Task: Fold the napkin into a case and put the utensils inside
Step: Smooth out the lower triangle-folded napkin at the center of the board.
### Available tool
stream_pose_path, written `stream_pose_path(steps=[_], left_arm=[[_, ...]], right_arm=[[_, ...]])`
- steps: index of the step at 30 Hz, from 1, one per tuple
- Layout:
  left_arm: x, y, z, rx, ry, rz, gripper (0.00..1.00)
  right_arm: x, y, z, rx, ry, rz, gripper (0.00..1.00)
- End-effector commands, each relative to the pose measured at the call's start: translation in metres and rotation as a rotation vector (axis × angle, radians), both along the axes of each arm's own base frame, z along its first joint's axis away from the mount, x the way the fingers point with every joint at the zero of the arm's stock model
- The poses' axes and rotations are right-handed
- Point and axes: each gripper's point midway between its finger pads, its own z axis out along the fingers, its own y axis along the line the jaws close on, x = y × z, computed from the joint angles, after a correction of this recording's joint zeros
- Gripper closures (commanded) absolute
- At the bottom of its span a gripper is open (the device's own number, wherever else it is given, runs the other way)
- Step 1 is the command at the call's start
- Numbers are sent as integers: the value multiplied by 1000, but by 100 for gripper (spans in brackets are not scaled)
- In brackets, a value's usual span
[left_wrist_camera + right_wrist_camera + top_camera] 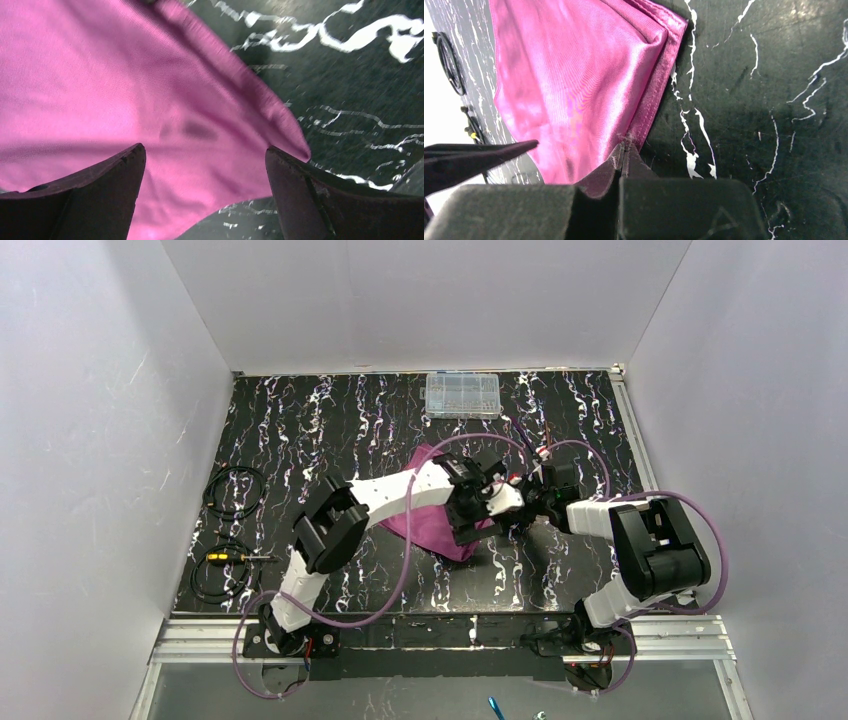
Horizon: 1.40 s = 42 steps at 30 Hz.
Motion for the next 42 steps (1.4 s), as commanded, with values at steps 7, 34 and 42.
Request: stream_pose_path(steps=[7,34,42], left_arm=[[13,-35,11,-70,-124,24,15],[-4,-28,-26,-9,-81,103,14],[-6,-26,-29,11,-100,86,45]], right_arm=[[-2,2,4,19,-28,3,99],[-7,3,-3,39,-12,-2,99],[-7,4,-4,42,-10,-6,99]])
